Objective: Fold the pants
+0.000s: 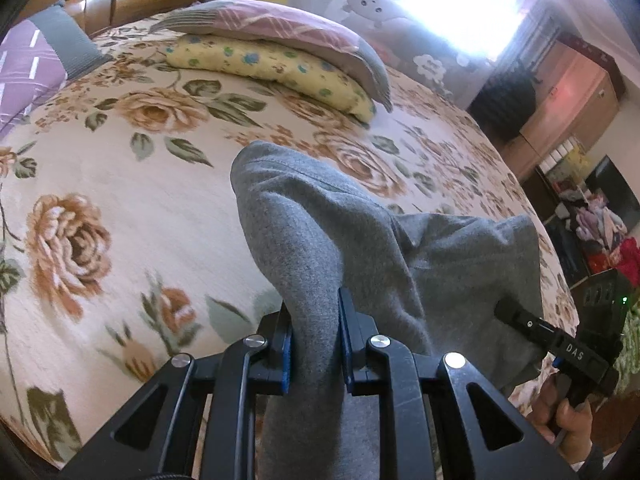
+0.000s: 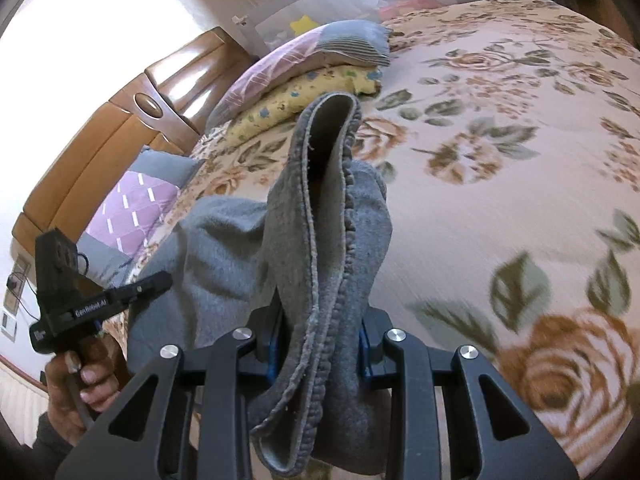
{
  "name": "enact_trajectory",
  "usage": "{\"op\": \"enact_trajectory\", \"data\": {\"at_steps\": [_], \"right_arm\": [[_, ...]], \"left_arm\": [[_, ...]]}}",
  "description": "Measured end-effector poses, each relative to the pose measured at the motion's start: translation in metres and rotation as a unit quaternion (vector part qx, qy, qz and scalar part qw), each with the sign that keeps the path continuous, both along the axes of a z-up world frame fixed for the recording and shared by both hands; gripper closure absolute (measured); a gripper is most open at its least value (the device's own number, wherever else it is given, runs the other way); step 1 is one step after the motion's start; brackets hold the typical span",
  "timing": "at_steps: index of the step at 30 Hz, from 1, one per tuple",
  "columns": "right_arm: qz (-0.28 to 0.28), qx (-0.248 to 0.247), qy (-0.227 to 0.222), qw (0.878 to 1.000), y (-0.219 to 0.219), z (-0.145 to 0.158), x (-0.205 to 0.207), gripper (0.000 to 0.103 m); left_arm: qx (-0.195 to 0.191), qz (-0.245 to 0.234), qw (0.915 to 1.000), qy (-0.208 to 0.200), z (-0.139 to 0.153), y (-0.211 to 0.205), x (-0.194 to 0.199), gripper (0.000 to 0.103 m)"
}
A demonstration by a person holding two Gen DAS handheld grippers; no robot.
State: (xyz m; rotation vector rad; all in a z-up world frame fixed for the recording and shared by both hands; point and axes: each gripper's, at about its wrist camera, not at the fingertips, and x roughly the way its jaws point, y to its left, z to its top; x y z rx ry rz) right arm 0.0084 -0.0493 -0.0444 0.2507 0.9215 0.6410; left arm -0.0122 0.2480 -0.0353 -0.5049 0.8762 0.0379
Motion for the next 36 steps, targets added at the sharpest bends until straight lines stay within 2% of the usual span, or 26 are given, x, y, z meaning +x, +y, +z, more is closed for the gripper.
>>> {"op": "enact_trajectory", "data": {"at_steps": [8, 16, 20, 25, 27, 30, 32, 36], "right_arm": [[0.014, -0.001, 0.014, 1.0, 0.034, -0.012, 0.03, 0.073], [0.013, -0.012, 0.037, 0.999, 0.035, -0.039, 0.041, 0.071], [0.007, -0.043, 0.047, 0.998, 0.031, -0.048, 0.047, 0.055], [-0.001, -0.075, 0.017, 0.997, 0.026, -0.05, 0.047, 0.05], [-0.007, -0.092, 0.011, 0.996, 0.025, -0.054, 0.049, 0.043], [-0.007, -0.093, 0.018, 0.995, 0.023, -0.064, 0.051, 0.042], [-0.008, -0.101, 0.012, 0.995, 0.022, -0.069, 0.052, 0.035], [-0.014, -0.082, 0.028, 0.996, 0.017, -0.075, 0.057, 0.032]], "left_arm": [[-0.002, 0.018, 0.9998, 0.01, -0.014, 0.029, 0.013, 0.085], [-0.012, 0.024, 0.9989, 0.038, -0.047, 0.038, 0.011, 0.085], [-0.03, 0.025, 0.9983, 0.044, -0.059, 0.046, 0.007, 0.081], [-0.021, 0.014, 0.9988, 0.041, -0.065, 0.045, 0.008, 0.076], [-0.011, 0.008, 0.9989, 0.044, -0.07, 0.044, 0.008, 0.074], [-0.016, 0.008, 0.9988, 0.046, -0.078, 0.045, 0.008, 0.072], [-0.023, 0.013, 0.9986, 0.046, -0.083, 0.048, 0.008, 0.068], [-0.031, 0.017, 0.9983, 0.046, -0.085, 0.05, 0.007, 0.067]]}}
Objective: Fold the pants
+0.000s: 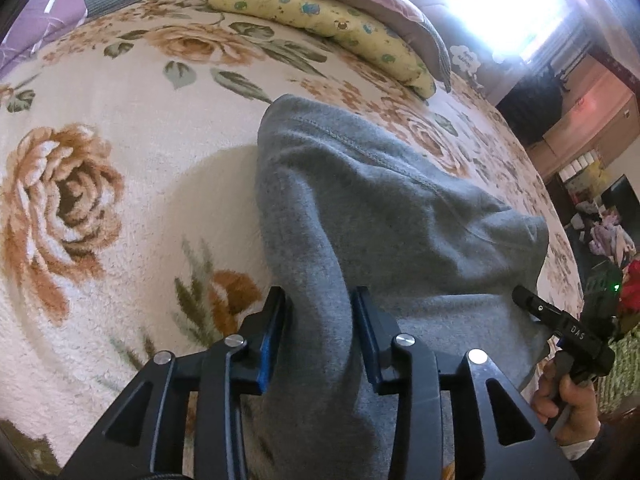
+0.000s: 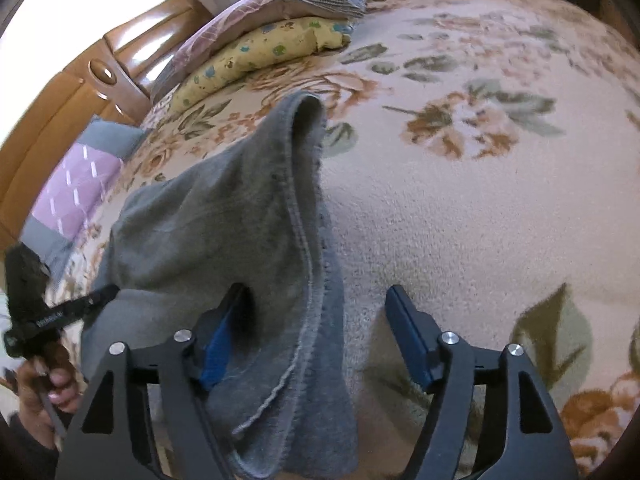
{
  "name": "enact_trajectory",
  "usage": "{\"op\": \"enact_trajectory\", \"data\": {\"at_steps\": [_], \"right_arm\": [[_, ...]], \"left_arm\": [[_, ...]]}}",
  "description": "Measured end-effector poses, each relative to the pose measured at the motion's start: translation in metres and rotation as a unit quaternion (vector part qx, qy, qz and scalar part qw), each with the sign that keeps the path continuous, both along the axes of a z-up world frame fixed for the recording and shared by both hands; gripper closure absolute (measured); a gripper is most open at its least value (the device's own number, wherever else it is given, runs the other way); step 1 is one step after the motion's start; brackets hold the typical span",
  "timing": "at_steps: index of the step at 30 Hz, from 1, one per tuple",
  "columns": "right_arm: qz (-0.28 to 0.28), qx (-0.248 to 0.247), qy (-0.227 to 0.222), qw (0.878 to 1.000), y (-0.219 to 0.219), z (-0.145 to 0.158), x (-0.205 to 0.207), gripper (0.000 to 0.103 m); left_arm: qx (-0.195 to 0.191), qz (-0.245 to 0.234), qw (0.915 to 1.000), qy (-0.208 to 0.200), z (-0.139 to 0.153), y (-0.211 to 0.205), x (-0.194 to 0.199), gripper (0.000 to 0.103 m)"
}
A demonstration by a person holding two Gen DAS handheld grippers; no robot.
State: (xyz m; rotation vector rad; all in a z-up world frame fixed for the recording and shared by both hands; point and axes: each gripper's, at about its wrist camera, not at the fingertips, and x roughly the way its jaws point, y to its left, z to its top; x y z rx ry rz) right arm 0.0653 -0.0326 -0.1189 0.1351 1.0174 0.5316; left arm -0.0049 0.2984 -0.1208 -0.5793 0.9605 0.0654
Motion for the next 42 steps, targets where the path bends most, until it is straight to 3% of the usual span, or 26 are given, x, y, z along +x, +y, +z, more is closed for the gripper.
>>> {"op": "enact_trajectory", "data": {"at_steps": [8, 18, 30, 33, 42], "right_arm": [[-0.005, 0.02, -0.025, 0.999, -0.004, 0.032, -0.017, 0.032], [0.045, 0.028, -0.099, 0.994, 0.01, 0.082, -0.06, 0.032], [0.119, 0.007, -0.096, 0.988, 0.033, 0.086, -0.1, 0.031], [0.138, -0.006, -0.095, 0.986, 0.036, 0.085, -0.109, 0.031], [0.186, -0.053, -0.105, 0.976, 0.043, 0.082, -0.129, 0.019]], "left_arm": [[0.067, 0.01, 0.9977, 0.007, 0.031, -0.012, -0.01, 0.069], [0.108, 0.019, 0.994, -0.004, 0.061, -0.028, -0.037, 0.065], [0.14, 0.007, 0.9899, -0.02, 0.083, -0.061, -0.063, 0.051], [0.147, 0.011, 0.9888, -0.022, 0.086, -0.065, -0.07, 0.041], [0.176, 0.004, 0.9842, -0.019, 0.087, -0.079, -0.086, 0.035]]}}
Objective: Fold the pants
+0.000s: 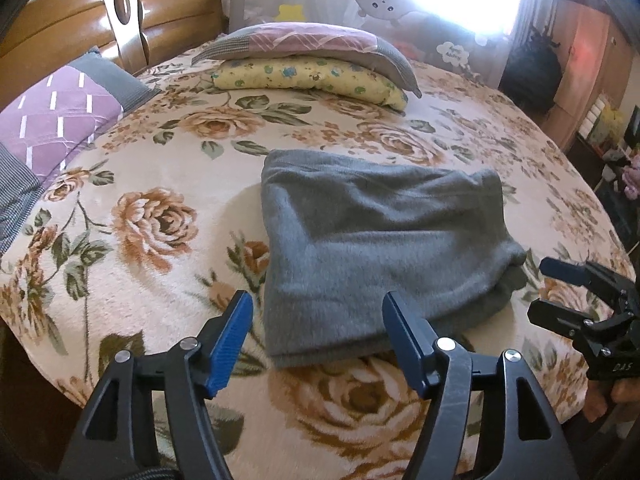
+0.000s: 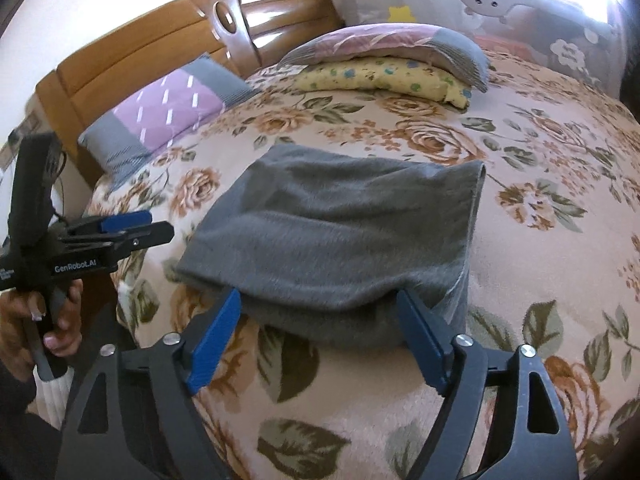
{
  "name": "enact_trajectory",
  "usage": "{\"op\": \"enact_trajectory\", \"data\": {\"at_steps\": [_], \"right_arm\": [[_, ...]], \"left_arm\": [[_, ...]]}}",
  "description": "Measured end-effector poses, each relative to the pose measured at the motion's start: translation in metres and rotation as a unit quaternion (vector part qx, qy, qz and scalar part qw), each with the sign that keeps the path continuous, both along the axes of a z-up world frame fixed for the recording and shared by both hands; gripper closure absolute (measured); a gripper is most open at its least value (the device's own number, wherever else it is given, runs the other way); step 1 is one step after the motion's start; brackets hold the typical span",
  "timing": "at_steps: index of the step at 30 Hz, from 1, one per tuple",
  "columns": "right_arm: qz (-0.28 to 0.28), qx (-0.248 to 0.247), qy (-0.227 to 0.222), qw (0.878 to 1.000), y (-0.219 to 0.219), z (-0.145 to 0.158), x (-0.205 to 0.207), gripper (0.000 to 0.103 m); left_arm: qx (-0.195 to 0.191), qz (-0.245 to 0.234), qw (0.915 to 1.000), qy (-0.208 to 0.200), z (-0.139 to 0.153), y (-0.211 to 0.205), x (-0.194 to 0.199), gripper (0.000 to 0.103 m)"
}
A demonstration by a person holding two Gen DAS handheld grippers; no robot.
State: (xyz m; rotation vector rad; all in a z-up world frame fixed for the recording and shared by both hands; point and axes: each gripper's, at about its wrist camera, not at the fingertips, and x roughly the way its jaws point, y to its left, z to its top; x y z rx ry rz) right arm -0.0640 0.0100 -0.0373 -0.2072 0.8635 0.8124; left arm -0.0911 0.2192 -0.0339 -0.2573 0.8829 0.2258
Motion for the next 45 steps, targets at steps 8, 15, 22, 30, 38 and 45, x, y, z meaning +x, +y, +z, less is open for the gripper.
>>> {"op": "enact_trajectory", "data": {"at_steps": [8, 15, 22, 30, 38, 45], "right_arm": [[0.002, -0.026, -0.007, 1.0, 0.001, -0.002, -0.004, 0.017], [0.014, -0.023, -0.009, 1.0, 0.002, 0.003, -0.006, 0.016], [0.039, -0.039, -0.024, 0.998, 0.013, 0.008, -0.014, 0.014], [0.049, -0.052, -0.033, 0.997, 0.015, 0.011, -0.016, 0.013], [0.049, -0.051, -0.033, 0.997, 0.015, 0.012, -0.017, 0.012], [0.052, -0.052, -0.036, 0.997, 0.015, 0.016, -0.017, 0.012]], "left_arm": [[0.024, 0.005, 0.9997, 0.008, -0.001, -0.004, -0.014, 0.03], [0.051, 0.007, 0.9987, 0.009, 0.002, -0.009, -0.022, 0.022], [0.085, 0.008, 0.9963, 0.013, 0.006, -0.016, -0.027, 0.02], [0.088, 0.008, 0.996, 0.011, 0.009, -0.019, -0.032, 0.019], [0.086, 0.008, 0.9962, 0.007, 0.013, -0.02, -0.035, 0.019], [0.083, 0.005, 0.9965, 0.003, 0.015, -0.022, -0.034, 0.019]]}}
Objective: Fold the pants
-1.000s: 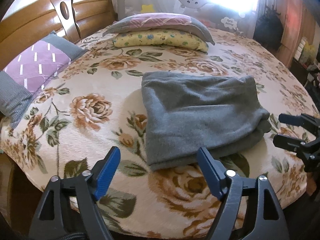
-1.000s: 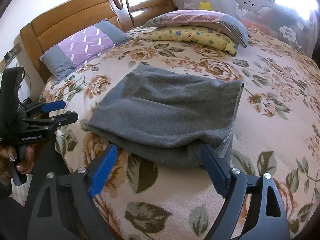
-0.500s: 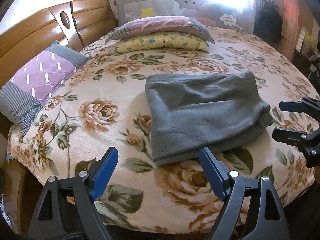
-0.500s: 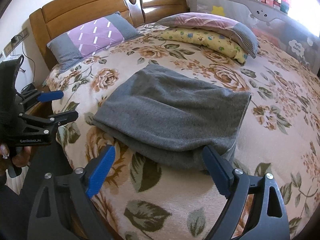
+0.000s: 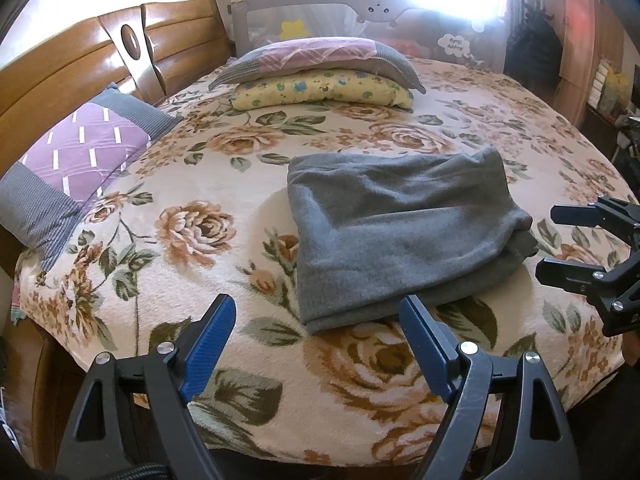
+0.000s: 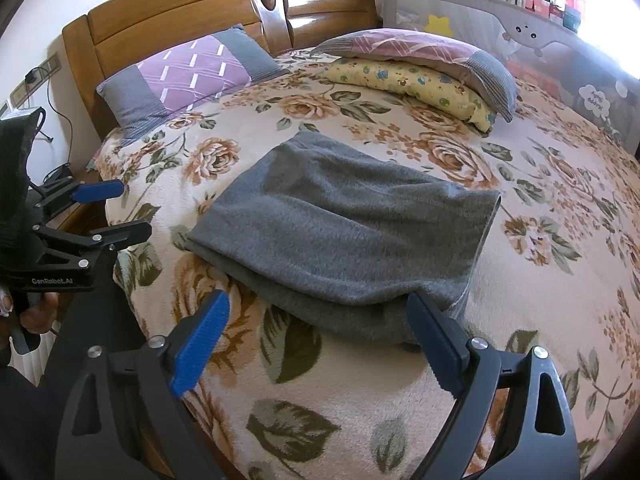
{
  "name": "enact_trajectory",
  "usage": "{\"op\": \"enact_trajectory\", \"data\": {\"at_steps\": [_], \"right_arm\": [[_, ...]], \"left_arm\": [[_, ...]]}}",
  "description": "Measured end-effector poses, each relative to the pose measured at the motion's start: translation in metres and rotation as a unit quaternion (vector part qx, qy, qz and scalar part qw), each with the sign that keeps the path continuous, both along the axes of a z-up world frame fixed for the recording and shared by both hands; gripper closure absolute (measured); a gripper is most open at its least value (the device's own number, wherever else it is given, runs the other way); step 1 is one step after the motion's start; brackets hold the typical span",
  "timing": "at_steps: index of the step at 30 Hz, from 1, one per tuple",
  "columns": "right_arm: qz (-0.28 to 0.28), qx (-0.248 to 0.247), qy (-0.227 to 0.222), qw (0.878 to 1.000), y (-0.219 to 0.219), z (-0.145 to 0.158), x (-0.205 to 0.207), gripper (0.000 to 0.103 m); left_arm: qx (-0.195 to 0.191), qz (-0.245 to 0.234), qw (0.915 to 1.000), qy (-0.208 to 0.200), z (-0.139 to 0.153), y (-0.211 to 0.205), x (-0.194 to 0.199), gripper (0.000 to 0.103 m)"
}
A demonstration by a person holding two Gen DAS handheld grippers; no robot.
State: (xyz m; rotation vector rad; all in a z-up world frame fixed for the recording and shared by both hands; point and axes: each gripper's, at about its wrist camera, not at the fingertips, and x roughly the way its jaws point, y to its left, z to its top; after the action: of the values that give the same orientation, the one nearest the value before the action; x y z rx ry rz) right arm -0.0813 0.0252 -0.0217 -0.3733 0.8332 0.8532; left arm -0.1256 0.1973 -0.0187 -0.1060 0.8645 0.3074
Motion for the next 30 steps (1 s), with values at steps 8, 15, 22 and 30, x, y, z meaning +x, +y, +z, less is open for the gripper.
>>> {"op": "enact_trajectory", "data": {"at_steps": [8, 15, 22, 30], "right_arm": [[-0.002, 0.001, 0.0, 1.0, 0.0, -0.001, 0.0, 0.012], [-0.001, 0.0, 0.001, 1.0, 0.0, -0.001, 0.001, 0.012], [0.005, -0.002, 0.004, 1.0, 0.002, -0.006, -0.001, 0.011], [0.01, -0.005, 0.005, 1.0, 0.006, -0.007, 0.0, 0.011]], "left_arm": [[-0.013, -0.008, 0.9999, 0.002, -0.001, 0.0, 0.006, 0.019], [-0.025, -0.011, 0.9996, 0.006, -0.005, 0.004, 0.011, 0.019], [-0.026, -0.01, 0.9996, 0.008, -0.006, 0.005, 0.012, 0.019], [-0.037, -0.011, 0.9993, 0.005, -0.007, 0.01, 0.017, 0.019]]}}
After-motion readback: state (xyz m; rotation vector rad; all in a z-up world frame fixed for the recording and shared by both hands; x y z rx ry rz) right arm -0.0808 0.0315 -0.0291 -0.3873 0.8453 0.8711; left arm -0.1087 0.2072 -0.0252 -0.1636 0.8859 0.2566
